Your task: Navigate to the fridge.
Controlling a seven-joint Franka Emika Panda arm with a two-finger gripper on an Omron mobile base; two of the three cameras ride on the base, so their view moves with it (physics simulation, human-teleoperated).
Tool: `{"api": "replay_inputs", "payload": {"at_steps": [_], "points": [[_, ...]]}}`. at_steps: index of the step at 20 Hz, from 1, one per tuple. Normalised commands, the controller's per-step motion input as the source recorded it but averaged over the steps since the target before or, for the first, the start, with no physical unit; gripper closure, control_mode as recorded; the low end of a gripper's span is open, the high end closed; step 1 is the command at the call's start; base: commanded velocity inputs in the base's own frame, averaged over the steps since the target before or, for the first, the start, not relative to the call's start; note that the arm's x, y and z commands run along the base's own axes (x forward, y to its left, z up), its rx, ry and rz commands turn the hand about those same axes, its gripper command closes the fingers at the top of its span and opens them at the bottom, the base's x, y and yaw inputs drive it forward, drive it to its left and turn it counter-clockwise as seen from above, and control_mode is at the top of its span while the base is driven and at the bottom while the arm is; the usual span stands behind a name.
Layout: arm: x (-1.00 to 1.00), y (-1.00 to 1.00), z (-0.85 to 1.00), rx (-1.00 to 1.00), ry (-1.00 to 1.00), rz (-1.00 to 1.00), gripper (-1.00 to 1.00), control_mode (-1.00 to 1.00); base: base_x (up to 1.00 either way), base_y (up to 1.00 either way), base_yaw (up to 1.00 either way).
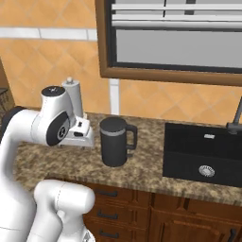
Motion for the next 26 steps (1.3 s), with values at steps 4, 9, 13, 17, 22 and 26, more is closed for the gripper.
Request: {"api": "replay_inputs", "payload": {"at_steps": [4,9,13,17,22,26], "points": [[0.00,0.00,0.00,0.00,0.00,0.00,-1.00,1.00,-0.70,-0.49,-0.13],[0.00,0.00,0.00,0.00,0.00,0.00,-1.00,1.00,-0.53,-0.77,-0.30],[0.00,0.00,0.00,0.00,0.00,0.00,-1.00,1.00,-0.32,-0.92,-0.38],[0.00,0.00,0.00,0.00,0.00,0.00,-1.00,1.00,-0.04,-0.66,-0.48],[0.00,0.00,0.00,0.00,0.00,0.00,-1.00,1.00,0.00,-0.51,-0.52],[0.00,0.00,0.00,0.00,0.00,0.00,-1.00,1.00,0.12,-0.43,-0.56]]}}
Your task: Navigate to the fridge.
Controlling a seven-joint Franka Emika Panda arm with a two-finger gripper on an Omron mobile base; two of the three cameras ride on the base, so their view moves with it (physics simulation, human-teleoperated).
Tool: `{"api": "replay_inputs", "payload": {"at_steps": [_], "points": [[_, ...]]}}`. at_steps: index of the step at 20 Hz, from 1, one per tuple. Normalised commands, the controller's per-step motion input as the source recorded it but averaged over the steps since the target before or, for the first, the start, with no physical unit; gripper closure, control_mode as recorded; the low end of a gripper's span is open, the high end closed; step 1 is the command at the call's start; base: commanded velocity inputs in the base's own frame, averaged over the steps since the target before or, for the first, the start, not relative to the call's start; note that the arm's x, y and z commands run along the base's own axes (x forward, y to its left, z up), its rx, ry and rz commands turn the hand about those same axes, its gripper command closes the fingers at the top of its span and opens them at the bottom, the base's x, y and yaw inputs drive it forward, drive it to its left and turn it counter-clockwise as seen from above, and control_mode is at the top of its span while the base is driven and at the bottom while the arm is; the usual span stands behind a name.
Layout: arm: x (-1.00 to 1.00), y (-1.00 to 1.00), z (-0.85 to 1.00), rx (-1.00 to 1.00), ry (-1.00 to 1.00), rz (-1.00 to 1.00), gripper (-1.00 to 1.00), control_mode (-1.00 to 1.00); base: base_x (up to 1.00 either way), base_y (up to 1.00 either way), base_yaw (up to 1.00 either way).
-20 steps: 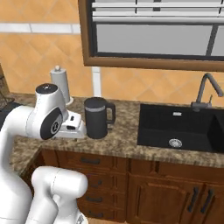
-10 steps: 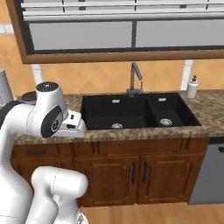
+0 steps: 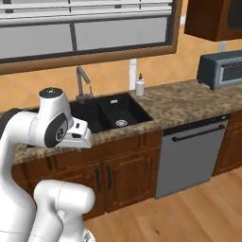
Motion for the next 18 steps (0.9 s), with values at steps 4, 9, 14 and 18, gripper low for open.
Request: {"api": "replay_inputs", "payload": {"at_steps": [4,9,14,18], "points": [[0.00,0.00,0.00,0.00,0.00,0.00,-1.00,1.00,0.27,-0.38,-0.58],[0.00,0.00,0.00,0.00,0.00,0.00,-1.00,1.00,0.37,-0.34,-0.57],[0.00,0.00,0.00,0.00,0.00,0.00,-1.00,1.00,0.50,-0.32,-0.49],[0.00,0.00,0.00,0.00,0.00,0.00,-1.00,1.00,0.45,-0.44,-0.51]]}}
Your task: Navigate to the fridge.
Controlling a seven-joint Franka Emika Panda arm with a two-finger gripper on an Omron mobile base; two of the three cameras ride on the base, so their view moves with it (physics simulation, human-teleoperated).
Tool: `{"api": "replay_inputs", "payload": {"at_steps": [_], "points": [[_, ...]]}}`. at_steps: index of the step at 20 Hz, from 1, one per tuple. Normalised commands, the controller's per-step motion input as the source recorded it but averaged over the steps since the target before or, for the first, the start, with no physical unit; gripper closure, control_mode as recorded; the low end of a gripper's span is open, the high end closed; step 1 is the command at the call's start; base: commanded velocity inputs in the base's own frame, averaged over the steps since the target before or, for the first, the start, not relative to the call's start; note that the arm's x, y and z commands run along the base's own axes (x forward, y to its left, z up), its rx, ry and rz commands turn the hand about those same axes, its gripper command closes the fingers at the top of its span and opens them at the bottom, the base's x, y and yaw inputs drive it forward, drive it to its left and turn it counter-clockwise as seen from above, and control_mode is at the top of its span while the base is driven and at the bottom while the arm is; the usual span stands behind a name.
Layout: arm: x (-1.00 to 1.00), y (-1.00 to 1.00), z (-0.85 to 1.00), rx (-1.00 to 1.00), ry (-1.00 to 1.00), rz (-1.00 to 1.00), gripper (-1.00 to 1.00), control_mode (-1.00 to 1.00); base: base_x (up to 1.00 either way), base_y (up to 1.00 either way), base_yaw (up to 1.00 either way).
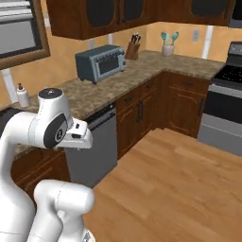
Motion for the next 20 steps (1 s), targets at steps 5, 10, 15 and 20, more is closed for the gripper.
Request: {"api": "replay_inputs", "payload": {"at_steps": [5,10,15,20], "points": [[0.00,0.00,0.00,0.00,0.00,0.00,-1.00,1.00,0.33,-0.54,-0.59],[0.00,0.00,0.00,0.00,0.00,0.00,-1.00,1.00,0.35,-0.44,-0.60],[0.00,0.00,0.00,0.00,0.00,0.00,-1.00,1.00,0.69,-0.24,-0.50],[0.00,0.00,0.00,0.00,0.00,0.00,-1.00,1.00,1.00,-0.08,-0.34]]}}
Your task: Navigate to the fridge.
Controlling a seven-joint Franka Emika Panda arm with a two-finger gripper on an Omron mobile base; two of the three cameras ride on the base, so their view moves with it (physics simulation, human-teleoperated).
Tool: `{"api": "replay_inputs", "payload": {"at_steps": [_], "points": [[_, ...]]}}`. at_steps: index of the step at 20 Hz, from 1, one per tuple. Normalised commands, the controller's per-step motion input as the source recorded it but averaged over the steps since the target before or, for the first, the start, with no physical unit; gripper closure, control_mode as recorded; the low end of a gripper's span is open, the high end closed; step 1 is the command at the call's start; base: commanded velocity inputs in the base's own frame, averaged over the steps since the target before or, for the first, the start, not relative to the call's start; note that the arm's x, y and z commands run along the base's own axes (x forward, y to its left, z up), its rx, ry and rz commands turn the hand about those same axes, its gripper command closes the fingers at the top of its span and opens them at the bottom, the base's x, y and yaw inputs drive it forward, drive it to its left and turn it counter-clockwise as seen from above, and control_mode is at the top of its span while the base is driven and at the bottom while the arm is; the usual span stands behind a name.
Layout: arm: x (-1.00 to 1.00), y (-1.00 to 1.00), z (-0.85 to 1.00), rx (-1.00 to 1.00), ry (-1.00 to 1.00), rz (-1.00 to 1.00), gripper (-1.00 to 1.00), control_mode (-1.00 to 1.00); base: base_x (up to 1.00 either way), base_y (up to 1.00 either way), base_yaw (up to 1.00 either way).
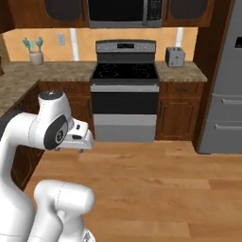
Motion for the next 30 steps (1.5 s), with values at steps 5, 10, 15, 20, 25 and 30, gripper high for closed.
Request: {"api": "replay_inputs", "payload": {"at_steps": [5,10,15,20,25,30], "points": [[0.00,0.00,0.00,0.00,0.00,0.00,-1.00,1.00,1.00,-0.22,-0.26],[0.00,0.00,0.00,0.00,0.00,0.00,-1.00,1.00,1.00,-0.70,-0.17],[0.00,0.00,0.00,0.00,0.00,0.00,-1.00,1.00,1.00,-0.98,-0.09],[0.00,0.00,0.00,0.00,0.00,0.00,-1.00,1.00,0.95,-1.00,-0.02],[0.00,0.00,0.00,0.00,0.00,0.00,-1.00,1.00,0.96,-0.99,0.00],[0.00,0.00,0.00,0.00,0.00,0.00,-1.00,1.00,0.77,-1.00,0.00]]}}
